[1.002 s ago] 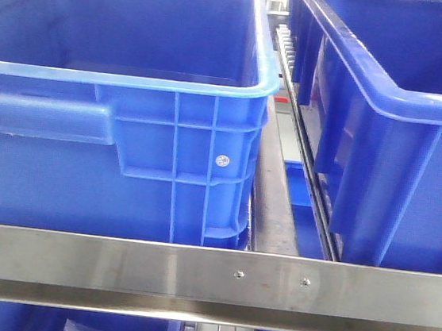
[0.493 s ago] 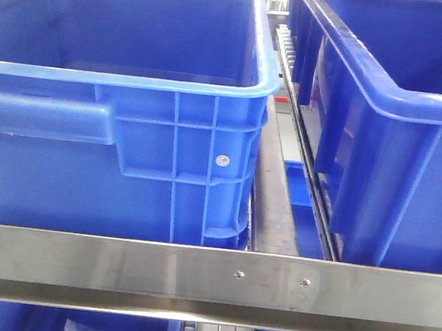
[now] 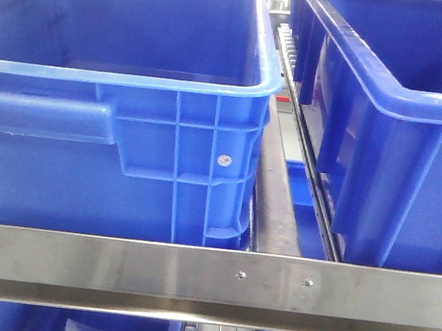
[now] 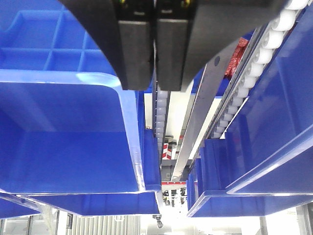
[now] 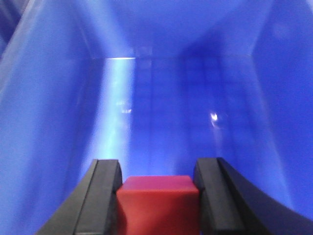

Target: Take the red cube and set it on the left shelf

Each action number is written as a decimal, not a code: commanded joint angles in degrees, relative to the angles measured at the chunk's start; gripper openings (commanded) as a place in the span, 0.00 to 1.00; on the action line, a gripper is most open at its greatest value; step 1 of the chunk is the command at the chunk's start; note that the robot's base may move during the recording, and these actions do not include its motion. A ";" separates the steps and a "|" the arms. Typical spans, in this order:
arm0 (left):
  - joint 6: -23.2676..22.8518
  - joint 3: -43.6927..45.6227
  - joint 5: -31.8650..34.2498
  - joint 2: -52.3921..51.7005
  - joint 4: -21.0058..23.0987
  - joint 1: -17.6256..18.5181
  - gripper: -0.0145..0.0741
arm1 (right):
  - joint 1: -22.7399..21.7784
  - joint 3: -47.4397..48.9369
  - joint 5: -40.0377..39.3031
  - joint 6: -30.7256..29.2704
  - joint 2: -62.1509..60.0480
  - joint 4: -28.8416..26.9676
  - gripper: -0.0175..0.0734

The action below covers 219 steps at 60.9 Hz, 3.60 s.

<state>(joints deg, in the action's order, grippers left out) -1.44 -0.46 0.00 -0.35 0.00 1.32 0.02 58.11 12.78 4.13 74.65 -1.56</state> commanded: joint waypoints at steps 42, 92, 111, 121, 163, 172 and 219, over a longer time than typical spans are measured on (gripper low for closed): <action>0.01 -1.41 4.74 -0.94 0.00 0.21 0.28 | -0.17 4.45 -0.37 -0.28 -0.23 0.55 0.72; 0.01 -1.41 4.74 -0.94 0.00 0.21 0.28 | -0.17 -6.13 -8.59 -0.28 -11.09 0.55 0.26; 0.01 -1.41 4.74 -0.94 0.00 0.21 0.28 | -0.17 -19.18 -14.58 -0.28 -26.30 0.55 0.25; 0.01 -1.41 4.74 -0.94 0.00 0.21 0.28 | -0.17 -20.31 -13.40 -0.28 -28.76 0.55 0.25; 0.01 -1.41 4.74 -0.94 0.00 0.21 0.28 | -0.85 -23.85 -10.74 -0.42 -34.73 1.56 0.25; 0.01 -1.41 4.74 -0.94 0.00 0.21 0.28 | -1.96 -31.36 -12.78 -0.42 -43.70 2.74 0.25; 0.01 -1.41 4.74 -0.94 0.00 0.21 0.28 | -2.36 -58.79 -12.78 -0.38 -76.51 2.75 0.25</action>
<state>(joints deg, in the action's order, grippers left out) -1.44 -0.46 0.00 -0.35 0.00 1.32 -2.02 -1.66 4.86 4.13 -0.59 0.51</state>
